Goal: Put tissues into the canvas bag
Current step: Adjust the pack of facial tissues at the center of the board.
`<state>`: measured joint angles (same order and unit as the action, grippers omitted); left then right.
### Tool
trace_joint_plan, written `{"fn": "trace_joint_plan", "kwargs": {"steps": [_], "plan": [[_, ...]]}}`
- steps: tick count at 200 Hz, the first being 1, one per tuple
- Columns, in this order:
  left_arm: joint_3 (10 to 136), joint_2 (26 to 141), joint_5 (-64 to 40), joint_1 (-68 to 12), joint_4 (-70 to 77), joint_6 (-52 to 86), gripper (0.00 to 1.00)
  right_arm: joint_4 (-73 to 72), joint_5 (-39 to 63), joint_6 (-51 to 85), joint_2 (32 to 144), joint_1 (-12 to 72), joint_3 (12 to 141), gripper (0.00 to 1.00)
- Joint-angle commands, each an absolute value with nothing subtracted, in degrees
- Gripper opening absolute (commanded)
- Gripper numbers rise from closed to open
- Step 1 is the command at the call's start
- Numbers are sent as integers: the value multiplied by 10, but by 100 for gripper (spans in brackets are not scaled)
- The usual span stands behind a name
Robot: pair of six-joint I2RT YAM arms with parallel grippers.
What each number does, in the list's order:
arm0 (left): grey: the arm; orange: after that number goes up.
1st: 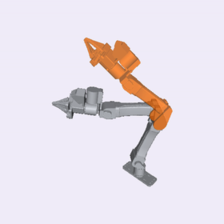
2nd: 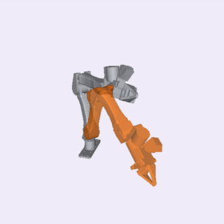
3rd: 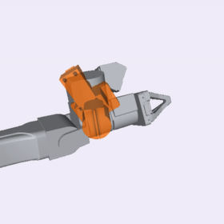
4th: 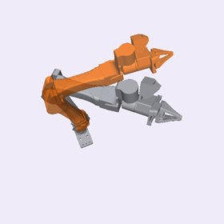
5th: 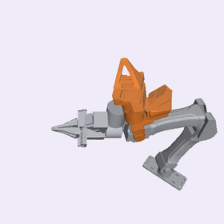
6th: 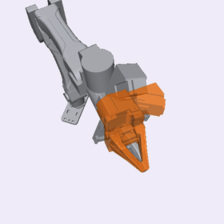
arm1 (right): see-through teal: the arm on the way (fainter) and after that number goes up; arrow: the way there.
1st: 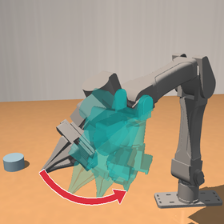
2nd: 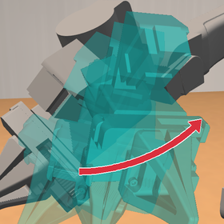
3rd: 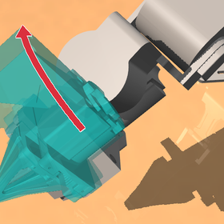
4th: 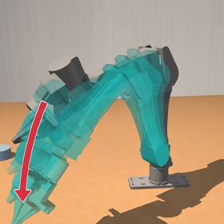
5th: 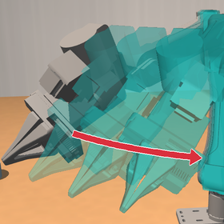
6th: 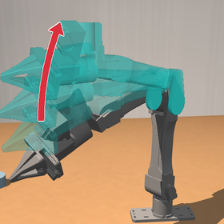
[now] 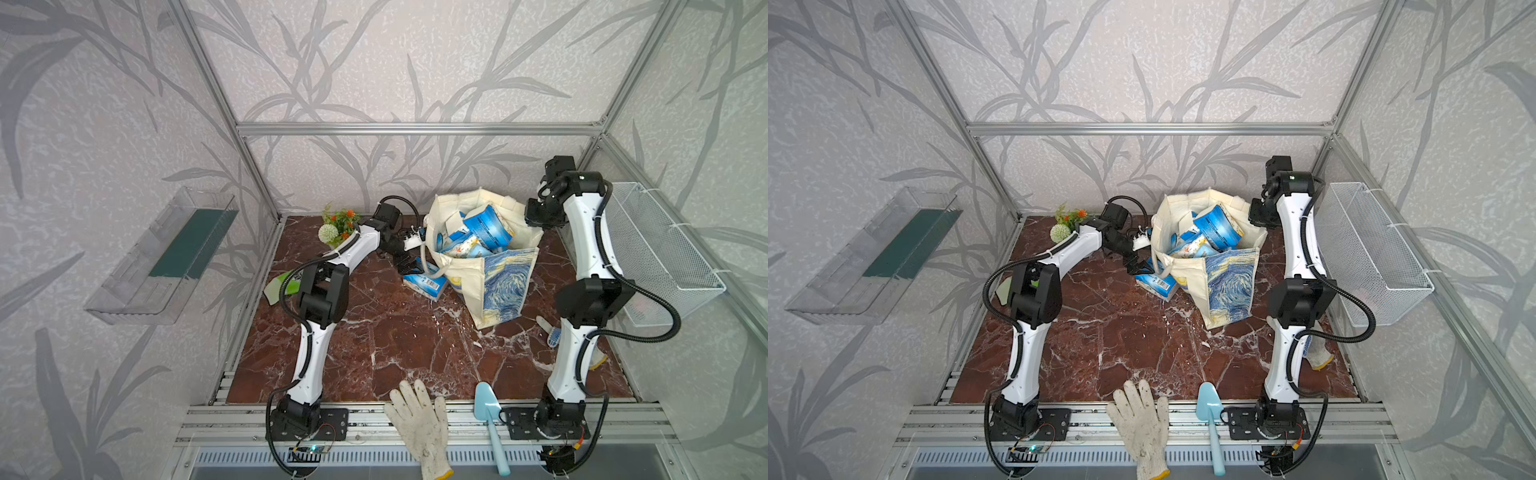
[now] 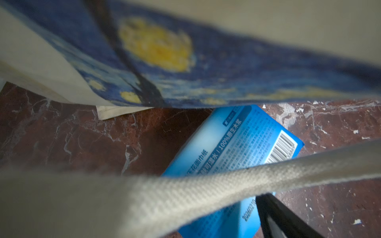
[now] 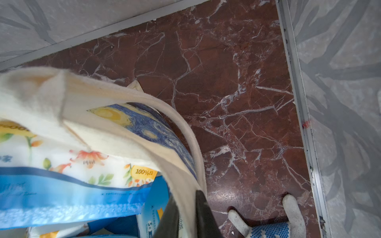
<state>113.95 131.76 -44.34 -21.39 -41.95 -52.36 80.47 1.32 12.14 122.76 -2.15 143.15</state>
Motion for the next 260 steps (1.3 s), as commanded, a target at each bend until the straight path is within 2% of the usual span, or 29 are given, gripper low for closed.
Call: {"fn": "trace_joint_plan", "kwargs": {"steps": [1, 48, 115, 191, 243, 260], "plan": [[1157, 1333, -479, -216, -448, -511, 100, 817, 9, 115, 1222, -21, 1428, 18], [1182, 1360, -503, -216, -503, -519, 99, 816, 7, 114, 1220, -21, 1428, 18], [1135, 1343, -488, -216, -520, -552, 99, 814, 11, 114, 1219, -21, 1430, 18], [943, 1210, -492, -211, -487, -604, 99, 814, 17, 115, 1219, -21, 1432, 18], [907, 1177, -468, -218, -423, -505, 99, 814, 5, 115, 1219, -21, 1433, 18], [874, 1156, -427, -236, -383, -500, 99, 815, 1, 118, 1223, -25, 1433, 17]]}}
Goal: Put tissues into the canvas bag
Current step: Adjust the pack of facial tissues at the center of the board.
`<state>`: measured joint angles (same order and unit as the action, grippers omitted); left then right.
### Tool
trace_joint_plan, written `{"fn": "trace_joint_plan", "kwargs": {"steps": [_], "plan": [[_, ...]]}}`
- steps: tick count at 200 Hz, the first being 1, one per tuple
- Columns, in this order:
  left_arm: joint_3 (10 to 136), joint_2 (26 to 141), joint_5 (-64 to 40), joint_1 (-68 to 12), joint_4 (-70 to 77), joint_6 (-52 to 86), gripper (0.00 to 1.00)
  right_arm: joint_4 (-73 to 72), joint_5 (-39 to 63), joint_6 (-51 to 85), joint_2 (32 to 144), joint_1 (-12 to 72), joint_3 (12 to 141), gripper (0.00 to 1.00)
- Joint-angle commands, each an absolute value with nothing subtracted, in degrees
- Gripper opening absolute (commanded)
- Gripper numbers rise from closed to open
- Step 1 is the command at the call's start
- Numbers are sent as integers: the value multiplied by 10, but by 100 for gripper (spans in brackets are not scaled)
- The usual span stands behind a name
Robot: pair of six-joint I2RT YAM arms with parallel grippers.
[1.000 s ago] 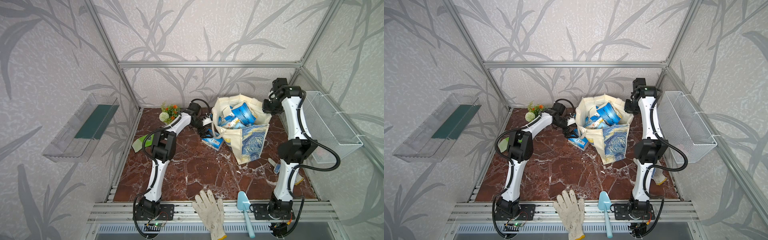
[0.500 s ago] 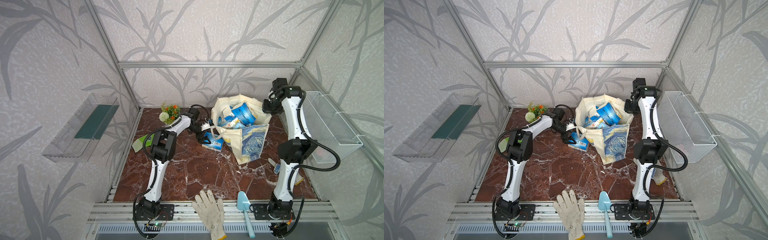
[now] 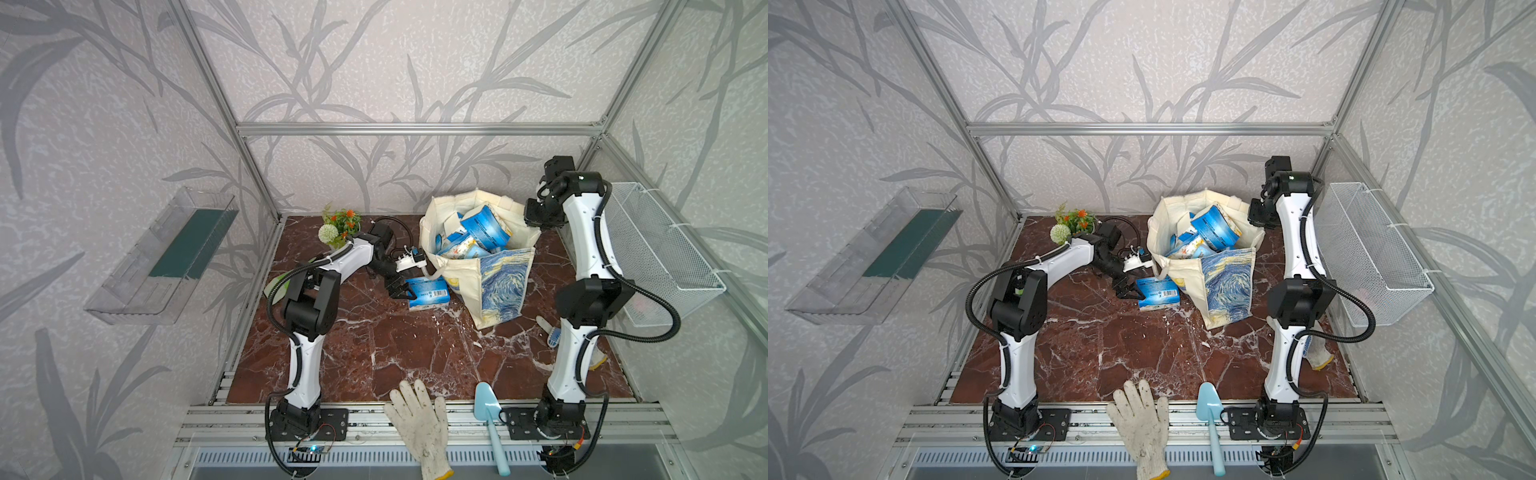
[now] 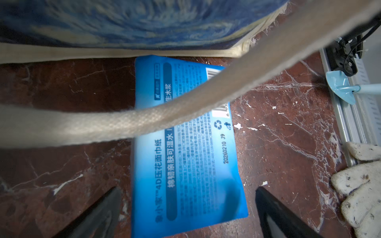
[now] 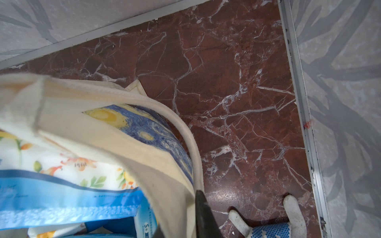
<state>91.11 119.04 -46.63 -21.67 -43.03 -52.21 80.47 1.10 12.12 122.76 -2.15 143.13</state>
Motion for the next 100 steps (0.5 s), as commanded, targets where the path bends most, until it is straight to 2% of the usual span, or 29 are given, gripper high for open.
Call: {"fn": "trace_joint_plan", "kwargs": {"steps": [1, 30, 100], "plan": [[873, 1155, -424, -238, -381, -500, 99, 814, 2, 118, 1223, -25, 1433, 17], [871, 1148, -366, -263, -347, -479, 99, 816, 11, 120, 1231, -25, 1440, 14], [893, 1166, -333, -296, -346, -477, 99, 819, 4, 116, 1229, -25, 1436, 9]]}}
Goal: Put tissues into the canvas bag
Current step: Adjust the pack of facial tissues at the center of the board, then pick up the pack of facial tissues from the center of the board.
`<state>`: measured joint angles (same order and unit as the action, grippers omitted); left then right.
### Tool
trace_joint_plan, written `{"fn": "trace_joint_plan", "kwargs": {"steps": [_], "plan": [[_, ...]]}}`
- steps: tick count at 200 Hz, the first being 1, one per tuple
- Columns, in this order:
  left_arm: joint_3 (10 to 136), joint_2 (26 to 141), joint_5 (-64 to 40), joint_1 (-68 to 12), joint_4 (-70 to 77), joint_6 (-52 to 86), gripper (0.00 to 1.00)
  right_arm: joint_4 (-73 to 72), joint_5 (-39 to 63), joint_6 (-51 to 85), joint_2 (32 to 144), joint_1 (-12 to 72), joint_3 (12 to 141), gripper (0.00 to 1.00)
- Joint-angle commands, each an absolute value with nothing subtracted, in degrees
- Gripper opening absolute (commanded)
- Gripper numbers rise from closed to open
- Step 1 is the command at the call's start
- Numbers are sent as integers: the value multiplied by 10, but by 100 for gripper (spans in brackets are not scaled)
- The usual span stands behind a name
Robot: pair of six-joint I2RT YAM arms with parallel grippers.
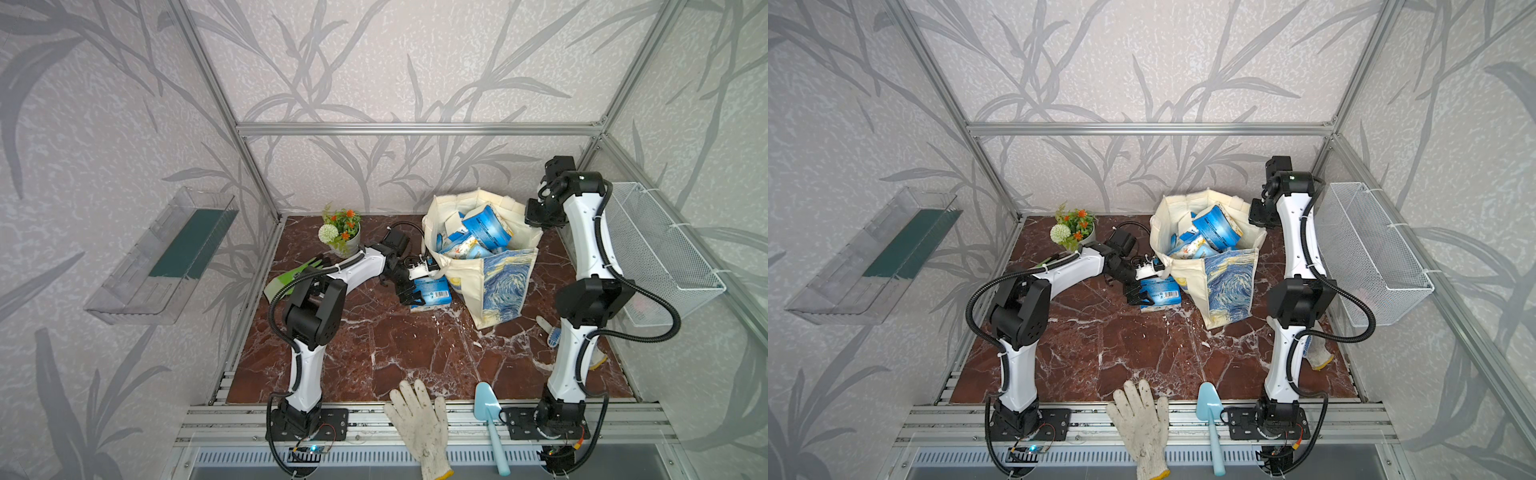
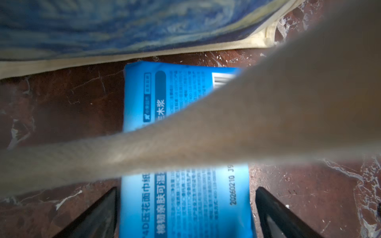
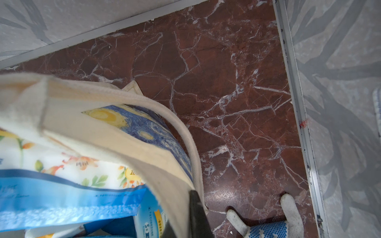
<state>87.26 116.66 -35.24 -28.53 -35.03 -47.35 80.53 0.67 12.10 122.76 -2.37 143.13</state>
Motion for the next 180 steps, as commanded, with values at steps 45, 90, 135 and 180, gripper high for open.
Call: {"fn": "trace_joint_plan", "kwargs": {"steps": [45, 90, 135, 180], "plan": [[911, 1185, -326, -304, -400, -503, 99, 818, 5, 116, 1228, -26, 1436, 9], [912, 1199, -301, -318, -432, -511, 99, 817, 9, 118, 1229, -26, 1437, 9], [918, 1214, -280, -328, -423, -483, 99, 817, 9, 118, 1228, -26, 1440, 10], [930, 1220, -251, -335, -425, -461, 83, 816, 10, 119, 1226, -26, 1440, 11]]}}
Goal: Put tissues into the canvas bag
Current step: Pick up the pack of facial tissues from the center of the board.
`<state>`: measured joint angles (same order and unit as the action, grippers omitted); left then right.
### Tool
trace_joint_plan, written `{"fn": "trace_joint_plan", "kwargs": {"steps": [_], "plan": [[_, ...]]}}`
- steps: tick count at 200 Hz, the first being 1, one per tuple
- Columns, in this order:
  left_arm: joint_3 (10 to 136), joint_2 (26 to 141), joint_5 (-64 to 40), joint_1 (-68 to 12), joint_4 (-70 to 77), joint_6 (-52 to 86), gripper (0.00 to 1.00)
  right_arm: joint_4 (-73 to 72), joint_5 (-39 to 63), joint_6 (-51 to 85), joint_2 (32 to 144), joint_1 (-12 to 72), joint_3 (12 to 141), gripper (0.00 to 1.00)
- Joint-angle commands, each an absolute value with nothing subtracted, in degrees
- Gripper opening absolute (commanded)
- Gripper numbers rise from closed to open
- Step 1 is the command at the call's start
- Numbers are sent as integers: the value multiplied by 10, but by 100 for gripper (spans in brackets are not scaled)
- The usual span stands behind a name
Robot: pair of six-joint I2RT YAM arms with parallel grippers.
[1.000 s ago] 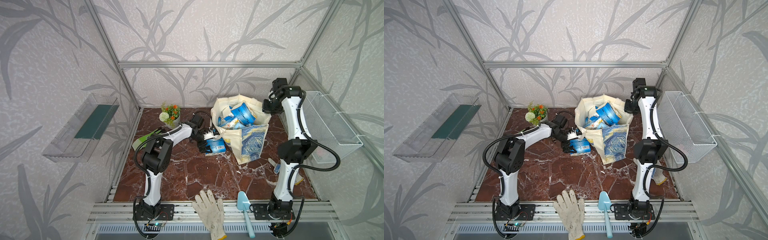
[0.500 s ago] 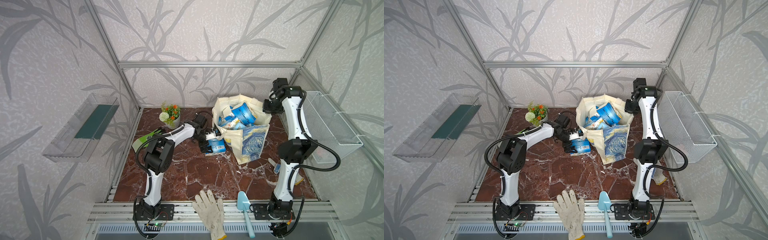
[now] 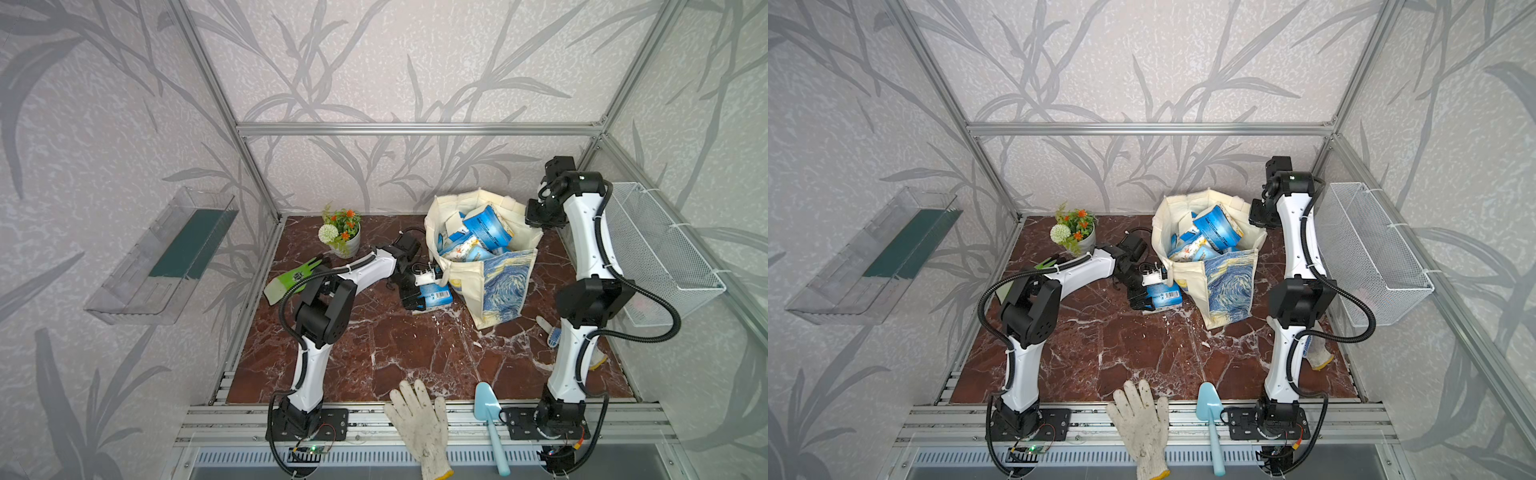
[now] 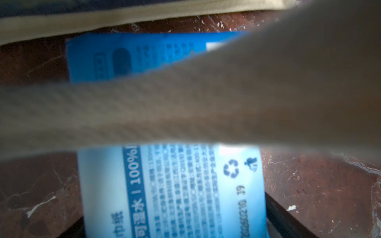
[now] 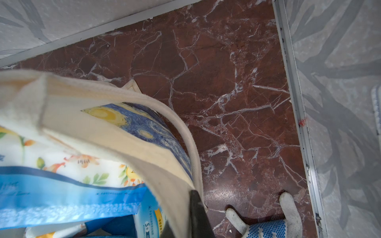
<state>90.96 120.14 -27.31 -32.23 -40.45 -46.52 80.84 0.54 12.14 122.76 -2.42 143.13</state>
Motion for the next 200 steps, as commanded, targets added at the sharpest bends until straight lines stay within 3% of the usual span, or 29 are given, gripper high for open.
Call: {"fn": "trace_joint_plan", "kwargs": {"steps": [1, 14, 24, 104, 200], "plan": [[931, 1220, -251, -335, -426, -461, 82, 816, 10, 119, 1225, -26, 1440, 12], [948, 1224, -248, -336, -452, -457, 66, 816, 11, 119, 1227, -26, 1442, 12], [960, 1228, -243, -336, -469, -454, 60, 817, 12, 119, 1228, -26, 1444, 11], [934, 1159, -214, -333, -455, -352, 61, 815, 20, 119, 1229, -26, 1447, 12], [910, 1094, -188, -321, -499, -322, 64, 814, 30, 119, 1233, -26, 1448, 9]]}}
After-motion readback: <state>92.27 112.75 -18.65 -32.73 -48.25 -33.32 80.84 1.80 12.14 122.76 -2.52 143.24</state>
